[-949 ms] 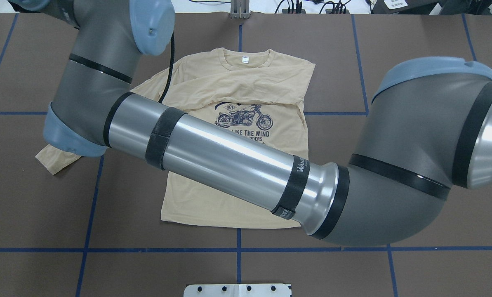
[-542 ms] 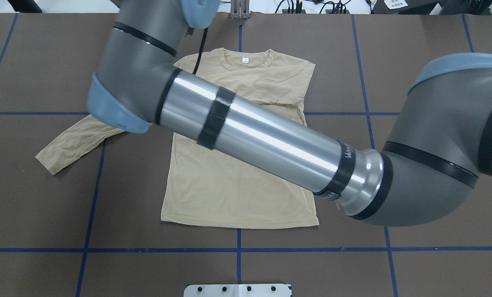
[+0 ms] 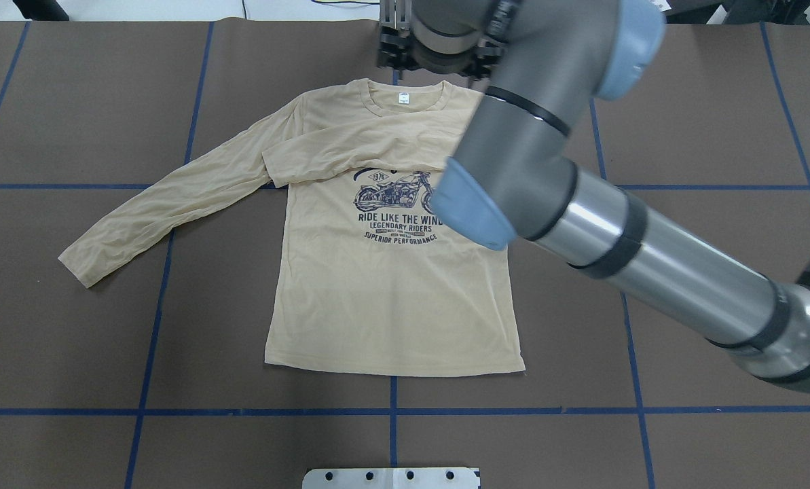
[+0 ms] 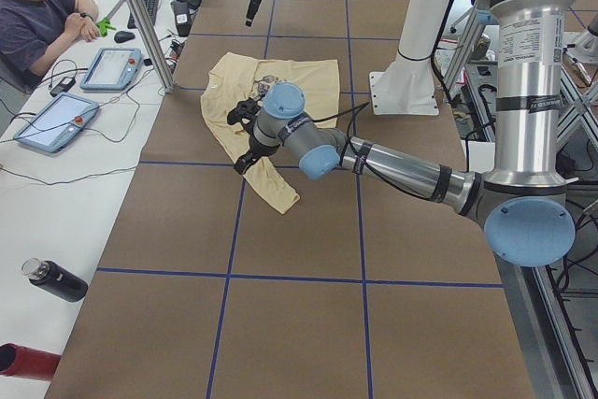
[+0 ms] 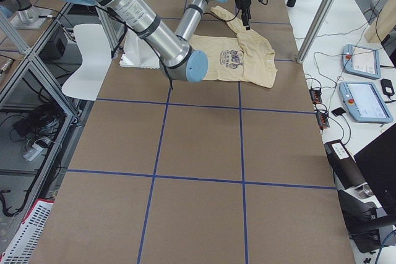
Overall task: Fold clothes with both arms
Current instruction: 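Release the sleeve with the right gripper while the left gripper approaches the other cuff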
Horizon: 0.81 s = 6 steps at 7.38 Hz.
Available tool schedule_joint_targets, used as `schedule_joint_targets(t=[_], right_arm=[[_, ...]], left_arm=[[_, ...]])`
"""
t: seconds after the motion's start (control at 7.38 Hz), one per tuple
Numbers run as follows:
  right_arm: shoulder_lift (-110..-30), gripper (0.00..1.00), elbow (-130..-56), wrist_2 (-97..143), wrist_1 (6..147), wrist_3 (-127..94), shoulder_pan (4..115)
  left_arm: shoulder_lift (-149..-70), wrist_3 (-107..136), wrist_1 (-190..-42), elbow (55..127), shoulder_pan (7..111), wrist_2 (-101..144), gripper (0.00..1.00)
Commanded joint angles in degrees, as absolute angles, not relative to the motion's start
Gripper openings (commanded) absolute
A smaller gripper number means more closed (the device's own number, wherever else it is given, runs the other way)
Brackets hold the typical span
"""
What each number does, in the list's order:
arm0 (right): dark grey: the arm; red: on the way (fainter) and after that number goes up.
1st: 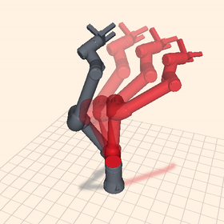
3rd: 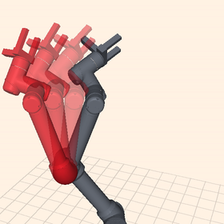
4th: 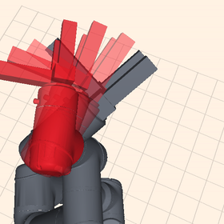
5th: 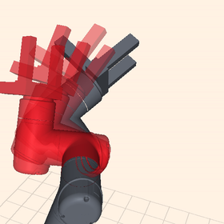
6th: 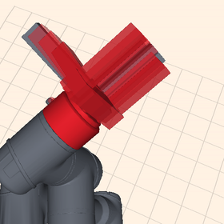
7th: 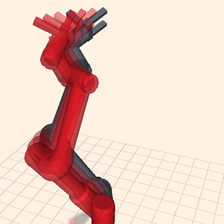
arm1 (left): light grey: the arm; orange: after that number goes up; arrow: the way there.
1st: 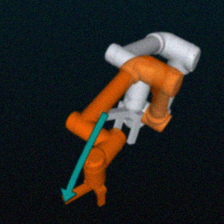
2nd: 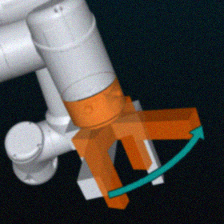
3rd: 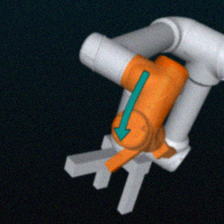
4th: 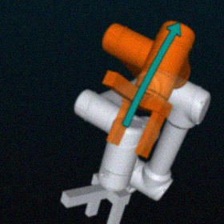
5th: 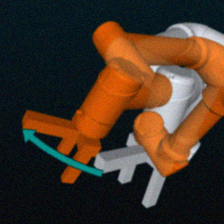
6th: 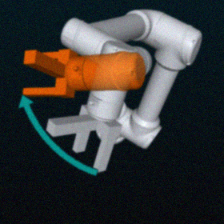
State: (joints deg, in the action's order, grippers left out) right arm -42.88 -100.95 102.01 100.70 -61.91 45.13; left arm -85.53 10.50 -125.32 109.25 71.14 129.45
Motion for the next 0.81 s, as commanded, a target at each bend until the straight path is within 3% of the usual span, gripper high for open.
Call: schedule_joint_targets(t=[0.0,0.41,0.54,0.68], right_arm=[[-63.4,1.0,-116.8,107.1,99.3,-48.0,50.6],[-89.4,1.0,-115.3,119.8,67.1,-40.5,59.3],[-96.0,1.0,-114.2,120.9,59.4,-38.3,61.8],[-97.8,1.0,-114.0,120.9,57.6,-37.7,62.6]], left_arm=[[-81.0,24.5,-136.5,109.1,63.7,119.6,1.0],[-80.8,34.7,-142.1,103.7,56.6,110.1,1.0],[-80.8,38.3,-148.4,99.8,54.0,108.1,1.0],[-80.8,39.5,-150.9,98.0,51.4,105.1,1.0]])
